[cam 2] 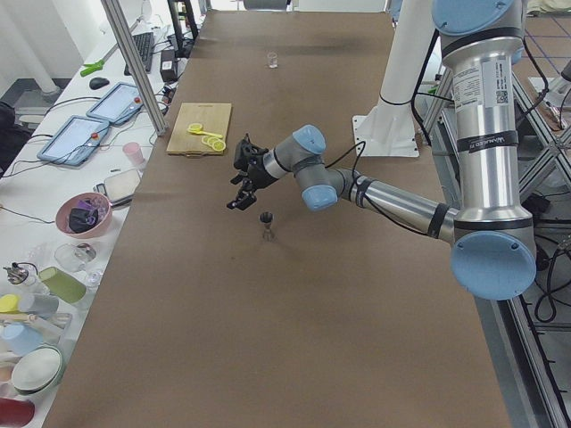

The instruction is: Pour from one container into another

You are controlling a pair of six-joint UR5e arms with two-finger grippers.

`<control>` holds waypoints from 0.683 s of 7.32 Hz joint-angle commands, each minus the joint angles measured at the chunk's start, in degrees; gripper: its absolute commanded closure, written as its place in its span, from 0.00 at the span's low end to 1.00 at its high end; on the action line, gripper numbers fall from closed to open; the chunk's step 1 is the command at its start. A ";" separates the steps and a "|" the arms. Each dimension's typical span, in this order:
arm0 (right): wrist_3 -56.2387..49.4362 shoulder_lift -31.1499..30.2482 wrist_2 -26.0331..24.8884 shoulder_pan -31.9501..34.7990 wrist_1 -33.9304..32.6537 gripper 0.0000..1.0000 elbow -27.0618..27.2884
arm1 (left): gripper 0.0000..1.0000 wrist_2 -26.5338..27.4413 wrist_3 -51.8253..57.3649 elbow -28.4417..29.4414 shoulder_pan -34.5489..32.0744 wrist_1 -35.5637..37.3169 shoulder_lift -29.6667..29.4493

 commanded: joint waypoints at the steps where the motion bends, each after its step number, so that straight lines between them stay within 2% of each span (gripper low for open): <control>1: -0.04 0.34 -0.84 -1.49 1.26 0.00 -0.21 | 0.03 10.97 -3.58 -0.34 7.38 -4.53 4.06; 2: -0.04 0.60 -0.84 -1.67 1.35 0.00 -0.39 | 0.03 14.84 -5.08 0.10 10.37 -6.64 5.12; 3: 0.22 0.86 -1.02 -5.15 1.43 0.00 -0.91 | 0.03 19.67 -6.57 1.41 13.71 -8.31 5.22; 5: 0.23 2.27 -0.93 -6.15 1.61 0.00 -0.75 | 0.03 30.82 -6.94 6.23 20.74 -15.67 5.22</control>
